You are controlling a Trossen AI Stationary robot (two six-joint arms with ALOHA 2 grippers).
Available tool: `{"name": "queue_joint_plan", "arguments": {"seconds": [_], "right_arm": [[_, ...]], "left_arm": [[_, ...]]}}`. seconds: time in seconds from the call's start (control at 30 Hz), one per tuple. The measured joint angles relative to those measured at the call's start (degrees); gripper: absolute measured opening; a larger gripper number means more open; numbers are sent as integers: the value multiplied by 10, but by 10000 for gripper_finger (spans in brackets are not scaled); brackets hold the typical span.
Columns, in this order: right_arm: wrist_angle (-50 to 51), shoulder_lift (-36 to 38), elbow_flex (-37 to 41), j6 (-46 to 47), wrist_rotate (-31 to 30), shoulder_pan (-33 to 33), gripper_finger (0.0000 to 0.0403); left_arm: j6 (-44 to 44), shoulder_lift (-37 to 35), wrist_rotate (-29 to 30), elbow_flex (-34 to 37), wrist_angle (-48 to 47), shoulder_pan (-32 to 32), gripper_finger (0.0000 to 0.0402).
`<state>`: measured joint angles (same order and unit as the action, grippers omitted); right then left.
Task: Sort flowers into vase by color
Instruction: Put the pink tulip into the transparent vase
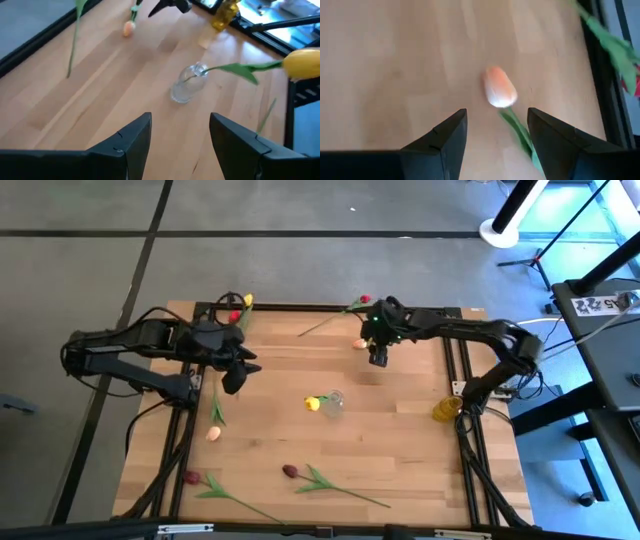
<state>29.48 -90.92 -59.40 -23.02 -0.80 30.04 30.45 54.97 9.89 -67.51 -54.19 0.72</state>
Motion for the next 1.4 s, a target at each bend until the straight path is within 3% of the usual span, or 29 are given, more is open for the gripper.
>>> {"name": "queue_joint_plan", "arguments": {"seconds": [0.23, 0.47, 0.63, 0.87, 0.93, 1.2, 1.4], "right_arm": [[-30, -82, 0, -47, -32, 41, 209], [-61, -131, 0, -44, -38, 69, 200], [-62, -141, -2, -44, -19, 71, 144], [-66, -139, -1, 6, 3, 70, 17], [-63, -136, -12, 45, 10, 65, 13], [13, -58, -160, 114, 84, 16, 8], [-34, 8, -305, 212, 166, -49, 6]], "left_arm": [[22, -25, 26, 76, 40, -8, 195], [10, -25, 27, 158, 161, -8, 195], [10, -25, 27, 191, 217, -8, 195], [-9, -26, 27, 193, 244, -8, 195], [-18, -31, 27, 193, 252, -8, 195], [-70, -42, 31, 193, 358, -5, 195], [-120, -27, 30, 192, 512, 14, 195]]}}
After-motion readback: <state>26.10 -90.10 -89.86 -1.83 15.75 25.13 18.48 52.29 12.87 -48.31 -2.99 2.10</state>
